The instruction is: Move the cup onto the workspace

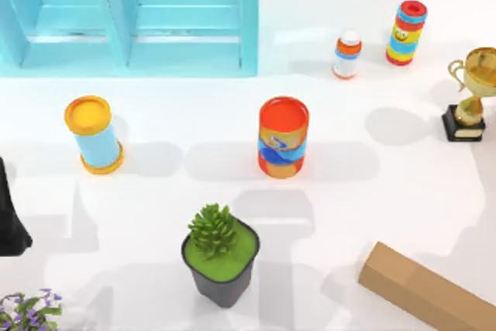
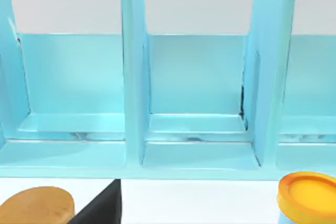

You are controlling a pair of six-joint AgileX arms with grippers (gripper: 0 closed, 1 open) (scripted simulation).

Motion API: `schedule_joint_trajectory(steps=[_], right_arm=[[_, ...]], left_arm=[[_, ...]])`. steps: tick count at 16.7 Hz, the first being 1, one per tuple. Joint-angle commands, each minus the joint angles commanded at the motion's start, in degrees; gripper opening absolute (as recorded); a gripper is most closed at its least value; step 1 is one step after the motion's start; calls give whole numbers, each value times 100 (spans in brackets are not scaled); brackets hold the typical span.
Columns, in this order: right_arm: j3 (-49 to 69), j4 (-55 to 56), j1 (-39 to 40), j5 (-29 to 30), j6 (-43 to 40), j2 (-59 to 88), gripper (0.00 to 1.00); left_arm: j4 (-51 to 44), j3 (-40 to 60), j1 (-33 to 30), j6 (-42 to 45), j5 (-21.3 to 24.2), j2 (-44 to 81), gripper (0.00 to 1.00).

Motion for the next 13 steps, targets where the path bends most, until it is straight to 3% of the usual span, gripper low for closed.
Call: schedule_joint_trajectory(steps=[8,13], right_arm=[[-1254,1592,53,6,68,348,100],[-1330,1724,105,0,112,392,100]], left_arm=[[0,0,0,0,0,0,100],[0,0,0,0,0,0,100]])
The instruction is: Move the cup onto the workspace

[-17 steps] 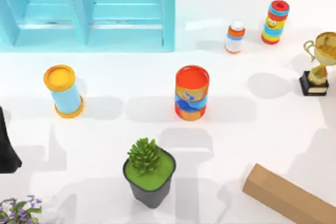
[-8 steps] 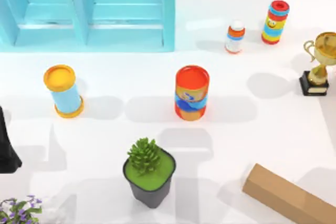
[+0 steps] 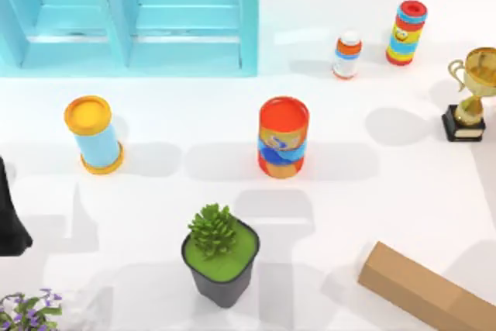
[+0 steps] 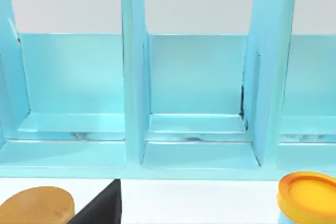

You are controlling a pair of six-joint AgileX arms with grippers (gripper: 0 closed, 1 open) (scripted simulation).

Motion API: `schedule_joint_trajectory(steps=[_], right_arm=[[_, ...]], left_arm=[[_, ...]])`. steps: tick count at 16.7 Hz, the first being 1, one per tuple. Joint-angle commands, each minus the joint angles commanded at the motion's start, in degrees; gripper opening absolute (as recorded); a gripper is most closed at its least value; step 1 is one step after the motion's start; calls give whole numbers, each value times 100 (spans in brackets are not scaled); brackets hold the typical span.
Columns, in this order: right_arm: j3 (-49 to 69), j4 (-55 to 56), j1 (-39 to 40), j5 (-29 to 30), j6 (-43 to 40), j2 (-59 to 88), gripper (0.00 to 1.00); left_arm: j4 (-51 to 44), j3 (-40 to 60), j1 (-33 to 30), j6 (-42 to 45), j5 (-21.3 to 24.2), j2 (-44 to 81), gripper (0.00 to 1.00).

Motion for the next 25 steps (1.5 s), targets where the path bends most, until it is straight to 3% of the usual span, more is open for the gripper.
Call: schedule_joint_trajectory(steps=[13,25], right_arm=[[0,0,0,0,0,0,2],[33,-198,-42,52,185,-176,0]], left_arm=[[0,0,0,0,0,0,100],[0,0,0,0,0,0,100]])
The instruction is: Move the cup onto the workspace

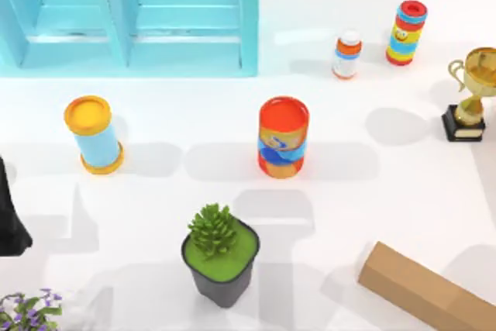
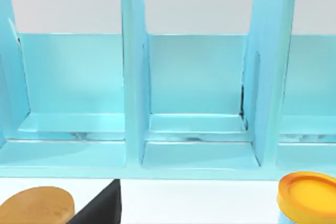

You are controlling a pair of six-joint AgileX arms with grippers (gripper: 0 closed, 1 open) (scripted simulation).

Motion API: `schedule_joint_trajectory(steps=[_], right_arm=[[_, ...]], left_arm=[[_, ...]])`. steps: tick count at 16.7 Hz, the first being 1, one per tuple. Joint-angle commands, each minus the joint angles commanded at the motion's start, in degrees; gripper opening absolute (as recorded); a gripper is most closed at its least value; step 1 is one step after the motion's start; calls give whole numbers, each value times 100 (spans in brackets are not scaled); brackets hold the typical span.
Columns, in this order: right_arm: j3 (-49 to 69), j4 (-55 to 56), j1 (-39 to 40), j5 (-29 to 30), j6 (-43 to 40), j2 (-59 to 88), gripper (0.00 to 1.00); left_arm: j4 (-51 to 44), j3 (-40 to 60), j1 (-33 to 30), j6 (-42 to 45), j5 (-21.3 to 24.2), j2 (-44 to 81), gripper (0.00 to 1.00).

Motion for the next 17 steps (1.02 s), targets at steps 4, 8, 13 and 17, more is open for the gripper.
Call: schedule_joint_trajectory(steps=[4,8,13,17], right_arm=[[145,-696,183,72,692,-622,0],[431,-1443,858,-51,1248,-1082,0],[789,-1869,1603,-104,1479,-1137,0],[822,-1910,1734,-64,1499,-1081,0]], left_arm=[[0,0,0,0,0,0,100],[0,0,0,0,0,0,100],[0,0,0,0,0,0,100],[0,0,0,0,0,0,100]])
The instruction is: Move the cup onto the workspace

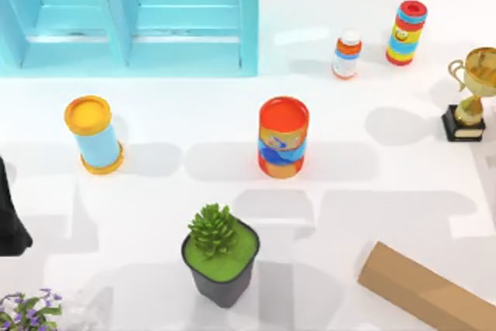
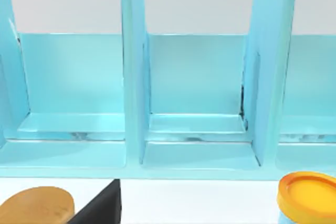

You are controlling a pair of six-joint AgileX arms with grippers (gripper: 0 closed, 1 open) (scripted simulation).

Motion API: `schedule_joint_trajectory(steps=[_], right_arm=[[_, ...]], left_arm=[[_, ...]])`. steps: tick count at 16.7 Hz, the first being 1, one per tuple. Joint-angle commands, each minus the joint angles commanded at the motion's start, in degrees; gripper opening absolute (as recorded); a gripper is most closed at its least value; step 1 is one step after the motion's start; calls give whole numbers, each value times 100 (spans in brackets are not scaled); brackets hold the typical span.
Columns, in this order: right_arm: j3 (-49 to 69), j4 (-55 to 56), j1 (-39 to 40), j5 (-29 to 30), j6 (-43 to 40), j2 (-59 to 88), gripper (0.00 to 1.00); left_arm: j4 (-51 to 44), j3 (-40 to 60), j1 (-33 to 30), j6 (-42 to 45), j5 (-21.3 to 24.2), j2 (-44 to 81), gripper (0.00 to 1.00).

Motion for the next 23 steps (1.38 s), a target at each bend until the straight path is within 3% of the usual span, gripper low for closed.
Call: schedule_joint_trajectory(steps=[4,7,10,17,20,23], right_arm=[[8,8,49,12,76,9,0],[155,-50,602,119,600,136,0],[351,-174,1679,215,1637,344,0],[820,-383,5142,297,4934,676,0],[915,-443,6001,301,5885,764,0],[943,-492,6351,303,6329,836,0]], left_arm=[[0,0,0,0,0,0,100],[0,0,0,0,0,0,100],[0,0,0,0,0,0,100],[0,0,0,0,0,0,100],[0,0,0,0,0,0,100],[0,0,0,0,0,0,100]])
